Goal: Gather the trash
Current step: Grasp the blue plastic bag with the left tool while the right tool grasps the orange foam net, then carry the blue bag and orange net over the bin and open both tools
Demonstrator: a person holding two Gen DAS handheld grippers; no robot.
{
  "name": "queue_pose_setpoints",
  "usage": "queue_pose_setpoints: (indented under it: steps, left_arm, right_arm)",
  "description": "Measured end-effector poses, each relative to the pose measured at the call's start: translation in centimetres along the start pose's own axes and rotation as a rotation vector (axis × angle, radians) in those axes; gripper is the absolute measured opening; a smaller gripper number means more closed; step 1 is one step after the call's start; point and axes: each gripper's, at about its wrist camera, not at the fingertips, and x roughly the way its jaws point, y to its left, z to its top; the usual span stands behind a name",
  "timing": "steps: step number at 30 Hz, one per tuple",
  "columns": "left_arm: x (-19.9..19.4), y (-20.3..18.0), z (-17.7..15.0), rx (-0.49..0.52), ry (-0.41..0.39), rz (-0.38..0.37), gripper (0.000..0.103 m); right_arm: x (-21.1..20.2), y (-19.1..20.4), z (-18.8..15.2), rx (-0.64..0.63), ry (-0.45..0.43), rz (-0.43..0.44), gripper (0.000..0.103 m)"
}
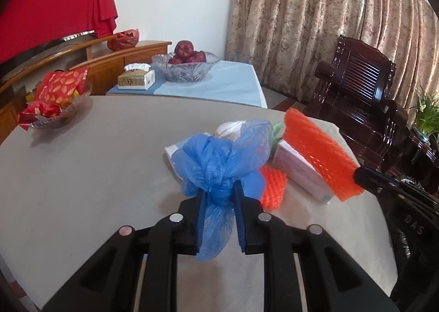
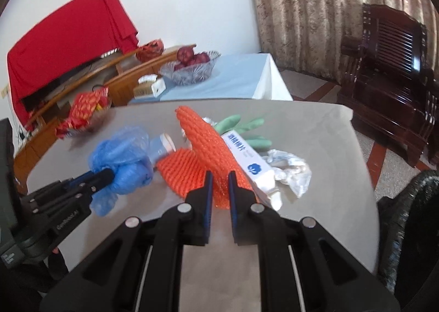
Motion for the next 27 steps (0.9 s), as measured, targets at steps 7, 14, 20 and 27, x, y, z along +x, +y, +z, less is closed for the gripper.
queue_pose_setpoints:
  steps: [7, 14, 20, 27]
  left_arm:
    - [-2.3, -3.4, 0.3, 0.035, -0.018, -0.044, 0.019]
    - [-3.4, -8.0, -0.5, 0.075, -0.006, -0.116, 0.019]
    - [-4.2, -12.6, -1.0, 0.110, -0.007, -0.195, 0.019]
    - [-4.5, -18.4, -1.7, 0.169, 0.011, -0.307, 0.019]
  right_arm:
    - [-4.8, -1.7, -0.3, 0.035, -0.048, -0.050, 0.010]
    - [-8.8, -4.2, -1.3, 0.055, -0.069, -0.123, 0.010]
    - [-12.1, -6.8, -2.6, 0.069, -0.086, -0.194, 0.010]
    - [-16.6, -11.2, -4.8, 0.111, -0.101, -0.307, 0.010]
